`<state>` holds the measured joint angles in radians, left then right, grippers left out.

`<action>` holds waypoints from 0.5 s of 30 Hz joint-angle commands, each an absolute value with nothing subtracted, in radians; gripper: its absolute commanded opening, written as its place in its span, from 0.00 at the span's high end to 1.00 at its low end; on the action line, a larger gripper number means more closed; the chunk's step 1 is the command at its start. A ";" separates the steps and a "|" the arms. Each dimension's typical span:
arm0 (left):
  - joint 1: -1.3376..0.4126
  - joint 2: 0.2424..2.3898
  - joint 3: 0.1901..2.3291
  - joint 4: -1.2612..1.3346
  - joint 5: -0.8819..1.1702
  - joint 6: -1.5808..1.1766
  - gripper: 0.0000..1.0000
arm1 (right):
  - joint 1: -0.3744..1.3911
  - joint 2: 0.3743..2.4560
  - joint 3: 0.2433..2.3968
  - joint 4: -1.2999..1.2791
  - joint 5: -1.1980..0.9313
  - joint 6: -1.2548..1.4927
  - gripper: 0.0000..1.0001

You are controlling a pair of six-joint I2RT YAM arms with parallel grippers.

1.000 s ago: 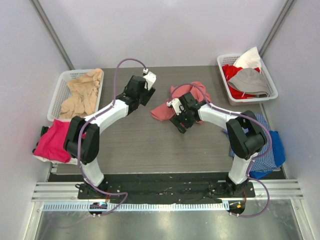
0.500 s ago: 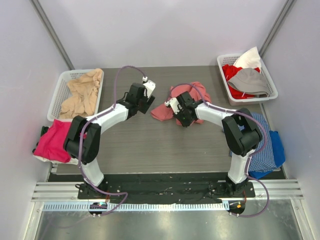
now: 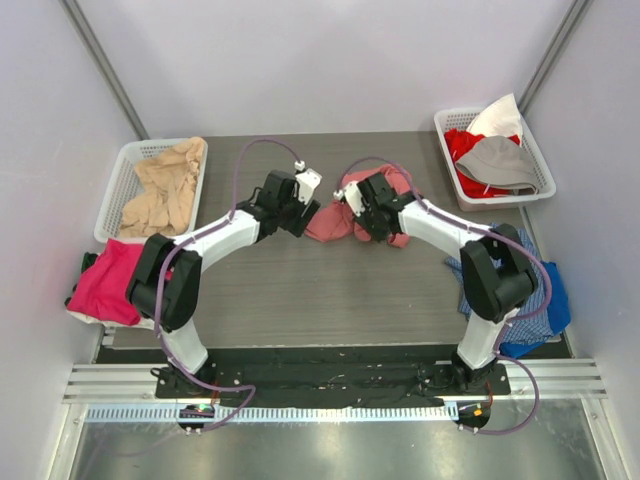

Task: Fold and stack the t-shirts
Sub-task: Flatten the tshirt out

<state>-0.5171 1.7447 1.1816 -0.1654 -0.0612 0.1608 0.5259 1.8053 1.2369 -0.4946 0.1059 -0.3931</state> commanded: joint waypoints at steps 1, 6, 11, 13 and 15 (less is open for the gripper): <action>-0.523 1.701 1.187 -0.167 -0.044 0.150 0.27 | 0.520 1.654 1.371 -0.512 0.192 -0.439 0.99; -0.540 1.720 1.190 -0.164 -0.051 0.155 0.28 | 0.514 1.573 1.454 -0.517 0.294 -0.482 0.99; -0.560 1.727 1.196 -0.160 -0.061 0.167 0.29 | 0.492 1.545 1.538 -0.515 0.373 -0.534 0.99; -0.568 1.733 1.198 -0.156 -0.069 0.170 0.30 | 0.463 1.549 1.574 -0.514 0.414 -0.545 0.99; -0.580 1.738 1.198 -0.150 -0.077 0.172 0.30 | 0.437 1.554 1.640 -0.511 0.426 -0.552 0.99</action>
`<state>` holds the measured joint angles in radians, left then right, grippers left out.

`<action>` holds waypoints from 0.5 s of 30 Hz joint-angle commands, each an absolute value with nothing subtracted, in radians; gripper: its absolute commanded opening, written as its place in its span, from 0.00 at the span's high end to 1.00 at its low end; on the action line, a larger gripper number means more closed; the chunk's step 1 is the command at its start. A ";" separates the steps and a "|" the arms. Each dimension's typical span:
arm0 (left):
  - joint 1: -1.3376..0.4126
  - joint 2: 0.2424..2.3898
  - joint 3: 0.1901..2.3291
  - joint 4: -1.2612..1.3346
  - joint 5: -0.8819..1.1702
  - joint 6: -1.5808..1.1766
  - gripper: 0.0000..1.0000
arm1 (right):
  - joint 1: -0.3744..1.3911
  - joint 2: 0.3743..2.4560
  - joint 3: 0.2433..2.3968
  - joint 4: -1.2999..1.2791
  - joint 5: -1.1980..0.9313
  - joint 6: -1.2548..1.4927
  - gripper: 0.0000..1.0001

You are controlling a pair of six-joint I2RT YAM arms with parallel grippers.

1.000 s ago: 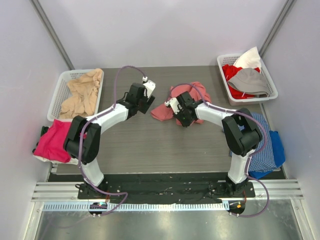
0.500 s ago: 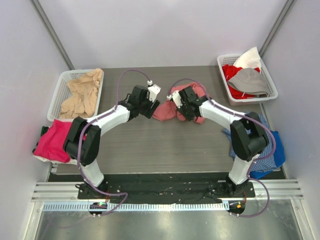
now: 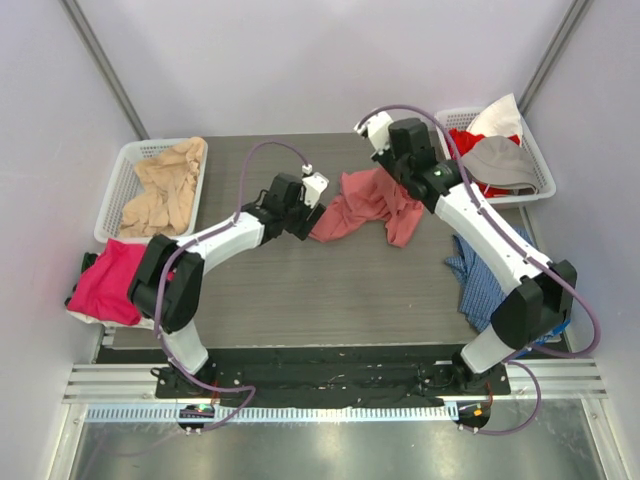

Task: Fold and stack the t-shirts
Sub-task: Flatten the tshirt out

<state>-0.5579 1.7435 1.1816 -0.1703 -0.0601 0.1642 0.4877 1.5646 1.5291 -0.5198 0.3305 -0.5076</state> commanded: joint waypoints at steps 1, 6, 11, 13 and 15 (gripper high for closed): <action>-0.586 1.747 1.198 -0.150 -0.081 0.176 0.30 | 0.407 1.560 1.666 -0.511 0.426 -0.552 0.99; -0.620 1.767 1.198 -0.138 -0.101 0.192 0.32 | 0.333 1.583 1.836 -0.511 0.466 -0.600 0.99; -0.647 1.795 1.212 -0.135 -0.113 0.202 0.33 | 0.230 1.652 2.040 -0.551 0.477 -0.633 0.99; -0.650 1.801 1.218 -0.133 -0.117 0.202 0.34 | 0.209 1.669 2.088 -0.564 0.480 -0.646 0.99; -0.653 1.804 1.221 -0.130 -0.120 0.207 0.34 | 0.192 1.680 2.123 -0.565 0.497 -0.664 0.99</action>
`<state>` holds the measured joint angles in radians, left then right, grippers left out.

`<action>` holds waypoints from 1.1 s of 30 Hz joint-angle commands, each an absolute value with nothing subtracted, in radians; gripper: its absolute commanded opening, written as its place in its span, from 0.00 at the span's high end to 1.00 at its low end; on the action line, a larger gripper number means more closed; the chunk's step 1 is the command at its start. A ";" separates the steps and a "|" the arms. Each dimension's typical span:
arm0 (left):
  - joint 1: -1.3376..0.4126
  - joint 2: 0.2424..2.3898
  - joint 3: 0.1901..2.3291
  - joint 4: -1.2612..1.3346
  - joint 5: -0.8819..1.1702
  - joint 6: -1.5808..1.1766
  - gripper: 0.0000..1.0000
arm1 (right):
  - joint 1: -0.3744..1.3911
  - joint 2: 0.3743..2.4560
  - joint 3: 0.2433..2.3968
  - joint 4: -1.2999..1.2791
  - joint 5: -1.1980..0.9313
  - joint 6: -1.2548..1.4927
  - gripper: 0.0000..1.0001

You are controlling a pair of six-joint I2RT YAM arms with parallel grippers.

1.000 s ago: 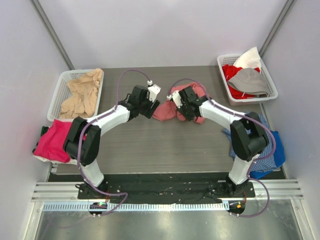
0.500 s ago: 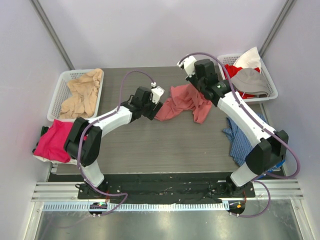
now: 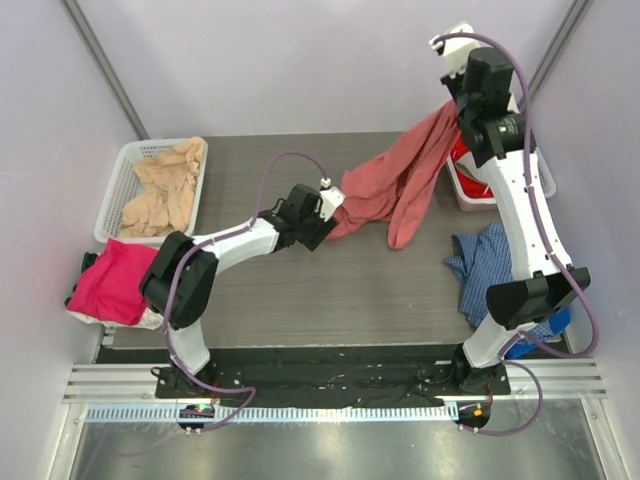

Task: Fold and stack the t-shirts
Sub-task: Flatten the tshirt out

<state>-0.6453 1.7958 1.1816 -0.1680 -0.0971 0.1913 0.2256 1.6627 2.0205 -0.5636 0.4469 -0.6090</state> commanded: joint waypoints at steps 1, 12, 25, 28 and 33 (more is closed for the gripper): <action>-0.653 1.805 1.223 -0.129 -0.123 0.207 0.34 | 0.186 1.684 2.131 -0.565 0.502 -0.679 0.99; -0.655 1.848 1.268 -0.072 -0.181 0.184 0.37 | 0.164 1.677 2.181 -0.595 0.503 -0.704 0.99; -0.705 1.916 1.425 -0.176 0.146 0.176 0.38 | 0.163 1.612 2.013 -0.631 0.469 -0.672 0.99; -0.745 1.931 1.450 -0.189 0.175 0.186 0.38 | 0.164 1.597 1.970 -0.620 0.465 -0.666 0.99; -0.810 2.000 1.528 -0.222 0.202 0.212 0.39 | 0.163 1.600 1.948 -0.620 0.465 -0.664 0.99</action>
